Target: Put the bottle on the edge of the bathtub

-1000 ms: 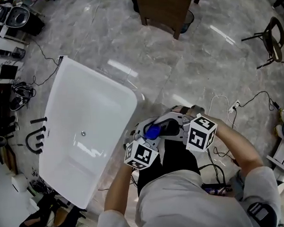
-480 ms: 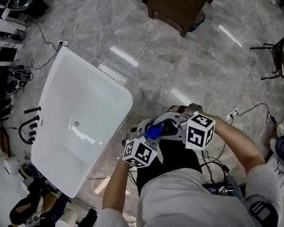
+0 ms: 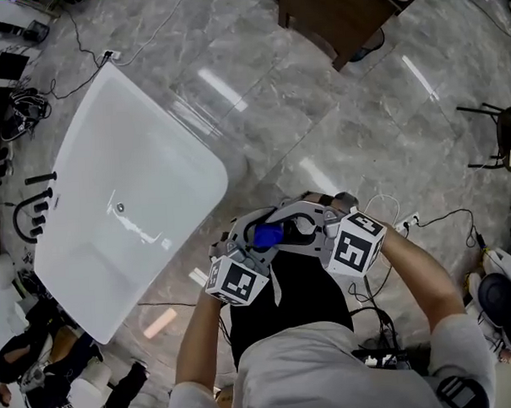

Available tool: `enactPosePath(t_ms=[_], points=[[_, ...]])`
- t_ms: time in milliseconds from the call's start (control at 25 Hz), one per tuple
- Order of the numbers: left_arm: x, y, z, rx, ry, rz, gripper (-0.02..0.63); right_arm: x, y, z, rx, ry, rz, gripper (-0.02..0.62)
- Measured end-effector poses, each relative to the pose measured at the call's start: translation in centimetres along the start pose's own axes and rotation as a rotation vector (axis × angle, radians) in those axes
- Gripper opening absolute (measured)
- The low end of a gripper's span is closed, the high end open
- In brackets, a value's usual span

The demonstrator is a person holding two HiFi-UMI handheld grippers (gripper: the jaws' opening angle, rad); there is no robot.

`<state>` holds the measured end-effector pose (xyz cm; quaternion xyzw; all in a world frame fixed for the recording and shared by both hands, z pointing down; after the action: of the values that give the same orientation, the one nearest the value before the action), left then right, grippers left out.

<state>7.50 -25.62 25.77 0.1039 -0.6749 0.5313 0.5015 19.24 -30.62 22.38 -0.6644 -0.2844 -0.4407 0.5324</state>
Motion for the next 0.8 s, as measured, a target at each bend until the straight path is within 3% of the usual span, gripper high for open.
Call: enactPosePath(t_ms=[440, 800], points=[[4.7, -1.7, 0.0, -0.142, 0.140, -0.018, 0.221, 4.7, -1.5, 0.4, 0.161, -0.168, -0.075, 0.143], [12.6, -2.0, 0.9, -0.286, 0.317, -0.020, 0.225, 8.8, -3.5, 0.6, 0.353, -0.285, -0.012, 0.143]])
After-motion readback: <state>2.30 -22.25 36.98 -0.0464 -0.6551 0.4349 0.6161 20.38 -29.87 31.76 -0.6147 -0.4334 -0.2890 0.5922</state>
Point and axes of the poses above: the fingertips, and each gripper's own axes: y backward along the fingers, z to its left, x out of its underside, the point moved 10 cm from there along y, backward along the fingers, and after that the axes turned 6 degrees about z, right-handed, at the moved point
